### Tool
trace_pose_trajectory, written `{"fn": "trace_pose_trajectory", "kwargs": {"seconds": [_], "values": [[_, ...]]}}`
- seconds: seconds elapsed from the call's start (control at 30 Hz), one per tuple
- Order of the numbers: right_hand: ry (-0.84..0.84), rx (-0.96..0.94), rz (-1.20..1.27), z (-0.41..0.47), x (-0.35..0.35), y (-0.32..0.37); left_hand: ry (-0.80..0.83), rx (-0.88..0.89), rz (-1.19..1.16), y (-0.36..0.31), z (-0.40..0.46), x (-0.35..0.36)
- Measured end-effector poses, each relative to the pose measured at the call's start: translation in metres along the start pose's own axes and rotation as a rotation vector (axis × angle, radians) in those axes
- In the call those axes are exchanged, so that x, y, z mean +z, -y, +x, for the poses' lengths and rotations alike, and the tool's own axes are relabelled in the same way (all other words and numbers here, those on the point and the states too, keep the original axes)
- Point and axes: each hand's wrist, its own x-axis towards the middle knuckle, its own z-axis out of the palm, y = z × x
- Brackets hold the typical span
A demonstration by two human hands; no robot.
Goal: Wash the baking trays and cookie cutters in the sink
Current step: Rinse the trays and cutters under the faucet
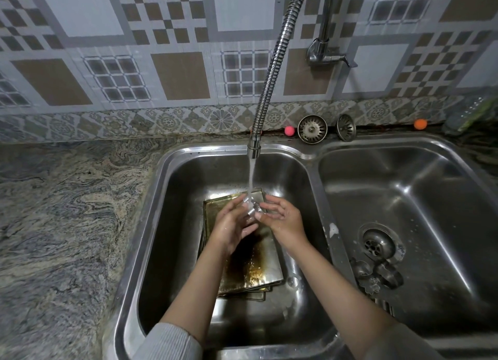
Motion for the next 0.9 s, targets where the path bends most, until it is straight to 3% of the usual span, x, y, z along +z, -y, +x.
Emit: {"fn": "trace_pose_trajectory", "kwargs": {"seconds": [0.43,0.9], "values": [[-0.050,-0.014,-0.026,0.007,0.018,0.005,-0.063,0.016,0.009,-0.001,0.000,-0.012],[-0.101,0.043,0.050,0.007,-0.005,0.009,-0.041,-0.007,0.188,0.007,0.002,0.004]]}}
